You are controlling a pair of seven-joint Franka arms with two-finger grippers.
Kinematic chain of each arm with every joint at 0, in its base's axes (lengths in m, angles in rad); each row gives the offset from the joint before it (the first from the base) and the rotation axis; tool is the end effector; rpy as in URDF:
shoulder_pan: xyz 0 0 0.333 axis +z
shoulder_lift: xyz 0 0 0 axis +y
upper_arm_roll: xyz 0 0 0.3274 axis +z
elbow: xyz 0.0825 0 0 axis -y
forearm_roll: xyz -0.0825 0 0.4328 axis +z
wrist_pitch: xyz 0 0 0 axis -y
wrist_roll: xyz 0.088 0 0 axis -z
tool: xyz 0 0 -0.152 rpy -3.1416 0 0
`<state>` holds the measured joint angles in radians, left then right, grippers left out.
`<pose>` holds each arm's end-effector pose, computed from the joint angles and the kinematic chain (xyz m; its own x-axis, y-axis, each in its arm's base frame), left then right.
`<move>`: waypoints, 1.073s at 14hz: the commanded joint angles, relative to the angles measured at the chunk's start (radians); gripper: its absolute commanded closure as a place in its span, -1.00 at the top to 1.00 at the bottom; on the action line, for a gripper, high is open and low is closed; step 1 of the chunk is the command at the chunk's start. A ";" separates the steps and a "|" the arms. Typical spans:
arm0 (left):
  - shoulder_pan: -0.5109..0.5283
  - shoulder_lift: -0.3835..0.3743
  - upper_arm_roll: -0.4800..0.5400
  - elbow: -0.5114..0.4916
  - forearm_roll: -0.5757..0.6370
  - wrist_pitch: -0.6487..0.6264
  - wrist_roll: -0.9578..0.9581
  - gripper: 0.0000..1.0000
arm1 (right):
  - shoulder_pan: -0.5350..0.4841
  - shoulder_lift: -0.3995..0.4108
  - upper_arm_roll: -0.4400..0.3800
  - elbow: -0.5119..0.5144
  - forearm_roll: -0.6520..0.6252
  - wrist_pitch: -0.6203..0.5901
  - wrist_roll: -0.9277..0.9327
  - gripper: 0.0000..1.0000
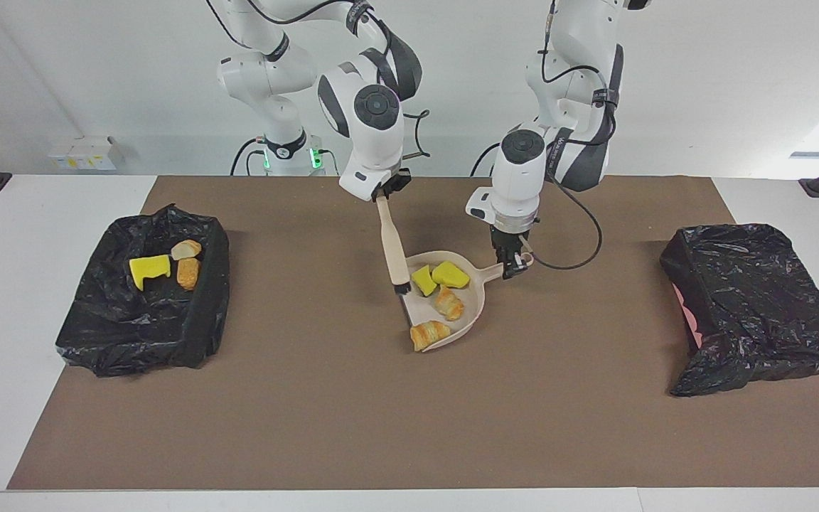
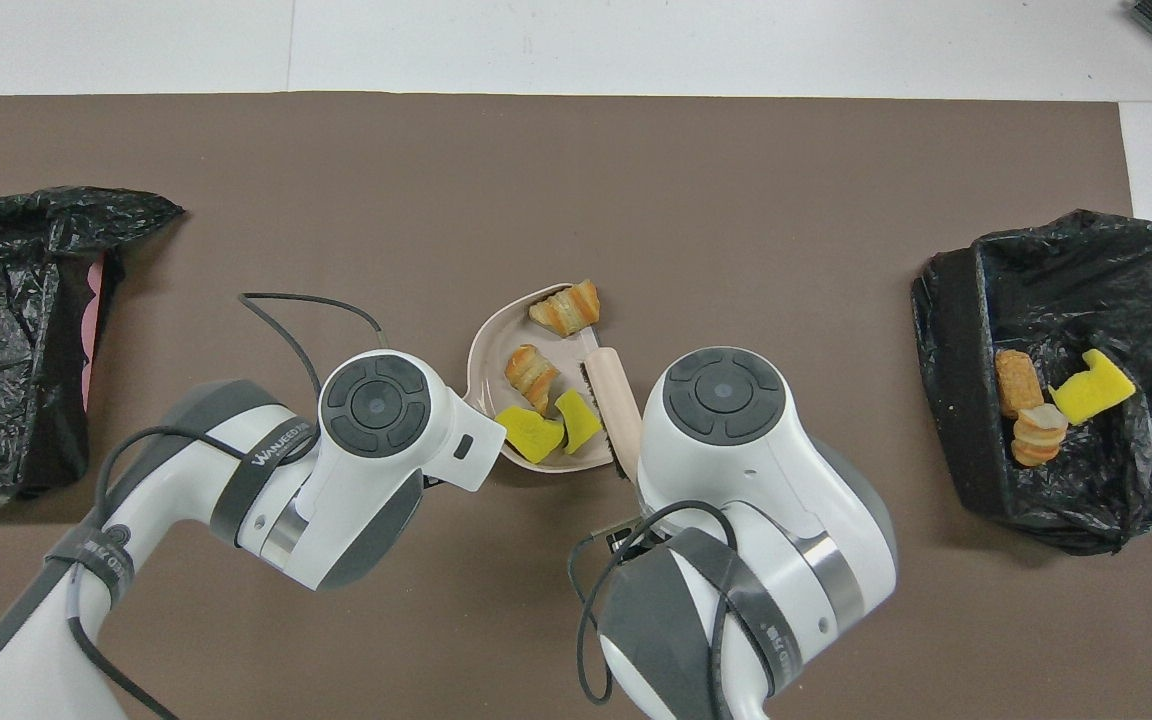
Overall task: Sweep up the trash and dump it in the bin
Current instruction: 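Carry the dustpan to the black bag with the left gripper and tip it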
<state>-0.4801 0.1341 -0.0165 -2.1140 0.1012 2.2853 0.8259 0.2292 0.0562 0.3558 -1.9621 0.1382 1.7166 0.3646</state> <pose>0.5376 -0.2847 0.2911 0.1837 -0.9824 -0.0327 -0.9805 -0.1807 -0.0774 0.4620 0.3274 0.3746 0.9284 0.1759 -0.3272 0.1762 -0.9839 -0.0290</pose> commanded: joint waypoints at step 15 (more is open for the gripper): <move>0.506 -0.008 0.003 0.339 -0.293 -0.404 0.721 -1.00 | 0.239 -0.151 0.015 -0.204 0.196 0.095 0.335 -1.00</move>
<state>-0.0450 0.1302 -0.0065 -1.8033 -0.1505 1.9290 1.4617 0.4572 -0.0736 0.3729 -2.1023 0.2994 1.7580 0.6848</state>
